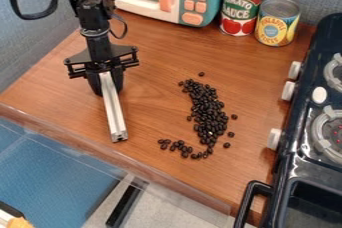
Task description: Sweep into pile
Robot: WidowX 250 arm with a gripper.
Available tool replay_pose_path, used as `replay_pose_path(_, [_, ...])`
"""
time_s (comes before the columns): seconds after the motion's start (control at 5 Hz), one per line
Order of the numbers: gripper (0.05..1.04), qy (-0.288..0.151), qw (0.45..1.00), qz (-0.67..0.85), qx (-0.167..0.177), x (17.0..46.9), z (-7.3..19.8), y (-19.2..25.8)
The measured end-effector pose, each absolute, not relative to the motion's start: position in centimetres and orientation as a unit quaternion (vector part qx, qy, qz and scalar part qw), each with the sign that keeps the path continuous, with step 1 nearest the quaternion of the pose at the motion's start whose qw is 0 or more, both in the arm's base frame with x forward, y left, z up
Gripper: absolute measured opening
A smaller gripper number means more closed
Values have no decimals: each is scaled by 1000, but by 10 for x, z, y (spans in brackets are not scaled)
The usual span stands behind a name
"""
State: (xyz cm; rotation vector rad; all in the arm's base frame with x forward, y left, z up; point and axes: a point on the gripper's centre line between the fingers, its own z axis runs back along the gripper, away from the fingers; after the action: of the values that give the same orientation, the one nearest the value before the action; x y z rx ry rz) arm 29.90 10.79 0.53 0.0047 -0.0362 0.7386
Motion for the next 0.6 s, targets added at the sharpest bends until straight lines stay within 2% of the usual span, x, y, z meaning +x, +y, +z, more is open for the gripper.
replay_pose_path(0.6, [388, -33, 924, 382, 9, 300, 3, 95])
